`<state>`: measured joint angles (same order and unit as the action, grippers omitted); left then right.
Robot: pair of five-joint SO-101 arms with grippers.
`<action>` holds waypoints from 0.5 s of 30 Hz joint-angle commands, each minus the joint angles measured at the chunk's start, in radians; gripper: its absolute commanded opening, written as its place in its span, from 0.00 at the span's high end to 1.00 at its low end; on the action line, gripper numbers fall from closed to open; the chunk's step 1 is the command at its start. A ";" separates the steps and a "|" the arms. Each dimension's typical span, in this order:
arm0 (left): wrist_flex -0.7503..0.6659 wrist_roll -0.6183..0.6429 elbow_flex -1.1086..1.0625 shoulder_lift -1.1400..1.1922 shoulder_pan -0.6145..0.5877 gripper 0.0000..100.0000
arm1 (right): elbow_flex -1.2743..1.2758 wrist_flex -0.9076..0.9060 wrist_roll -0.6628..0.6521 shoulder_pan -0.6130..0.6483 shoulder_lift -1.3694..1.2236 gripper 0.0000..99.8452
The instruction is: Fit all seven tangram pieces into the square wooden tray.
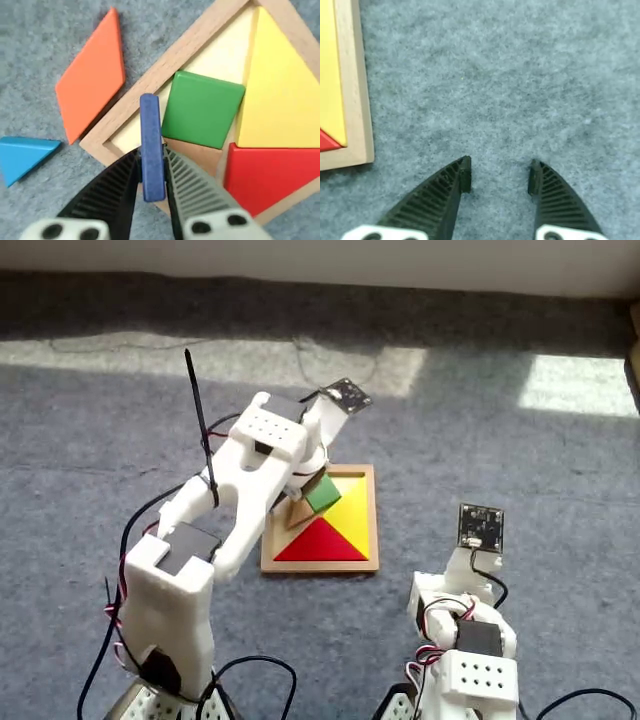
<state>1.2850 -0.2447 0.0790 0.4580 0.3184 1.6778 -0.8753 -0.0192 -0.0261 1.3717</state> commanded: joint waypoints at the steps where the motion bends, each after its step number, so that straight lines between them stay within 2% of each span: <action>1: 0.005 0.005 0.050 -0.012 0.016 0.99 | 0.016 0.027 -0.009 -0.022 -0.001 0.80; 7: 0.032 0.008 0.048 -0.004 0.008 0.85 | 0.016 0.027 -0.009 -0.022 -0.001 0.80; 15: 0.034 0.005 0.051 -0.012 -0.012 0.85 | 0.016 0.027 -0.009 -0.022 -0.001 0.80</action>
<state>1.3111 -0.2447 0.0882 0.4595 0.3153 1.6778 -0.8753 -0.0192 -0.0261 1.3717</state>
